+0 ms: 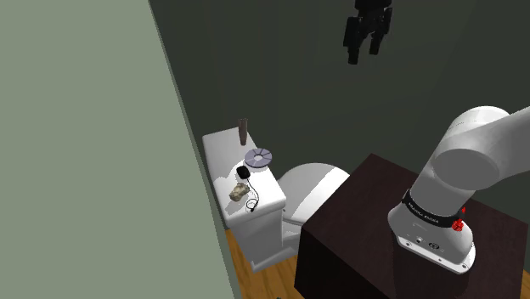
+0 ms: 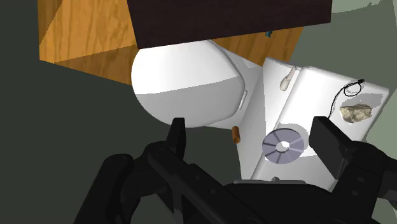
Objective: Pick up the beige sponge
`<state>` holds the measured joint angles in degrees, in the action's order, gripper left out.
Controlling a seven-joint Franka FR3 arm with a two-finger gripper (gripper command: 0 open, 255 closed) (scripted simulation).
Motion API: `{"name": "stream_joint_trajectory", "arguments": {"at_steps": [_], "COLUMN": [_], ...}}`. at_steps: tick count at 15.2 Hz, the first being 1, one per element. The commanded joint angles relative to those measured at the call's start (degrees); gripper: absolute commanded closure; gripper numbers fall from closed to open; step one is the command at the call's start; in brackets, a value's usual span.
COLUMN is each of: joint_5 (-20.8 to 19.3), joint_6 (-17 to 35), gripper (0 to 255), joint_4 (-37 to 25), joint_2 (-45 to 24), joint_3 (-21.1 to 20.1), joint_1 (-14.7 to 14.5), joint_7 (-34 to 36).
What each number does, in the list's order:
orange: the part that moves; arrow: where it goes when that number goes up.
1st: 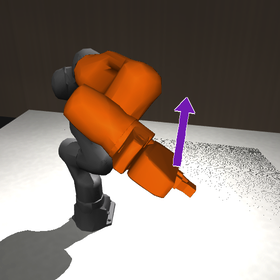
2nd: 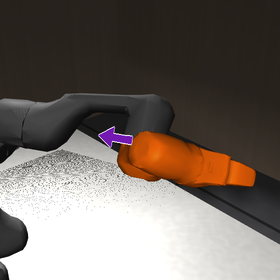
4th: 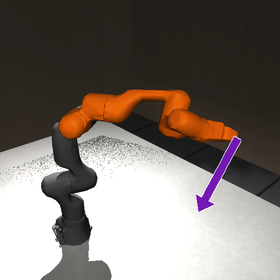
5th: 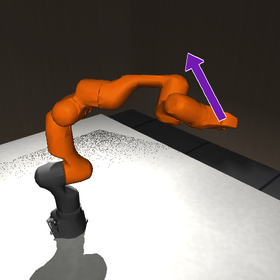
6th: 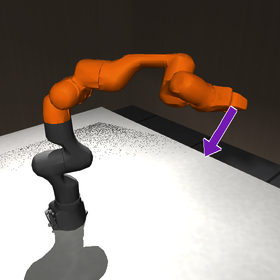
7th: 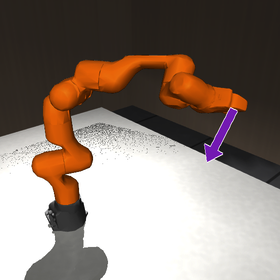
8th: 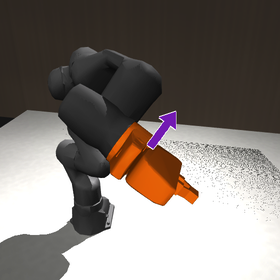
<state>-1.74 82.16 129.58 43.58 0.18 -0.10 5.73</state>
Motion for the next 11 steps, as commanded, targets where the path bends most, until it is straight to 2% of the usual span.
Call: {"name": "stream_joint_trajectory", "arguments": {"at_steps": [1,11], "joint_5": [0.0,4.3], "joint_6": [0.0,17.2], "gripper": [0,0], "joint_4": [0.0,9.2], "joint_2": [0.0,-7.1], "joint_3": [0.0,-7.4], "joint_1": [0.0,-3.6], "joint_7": [0.0,5.8]}}
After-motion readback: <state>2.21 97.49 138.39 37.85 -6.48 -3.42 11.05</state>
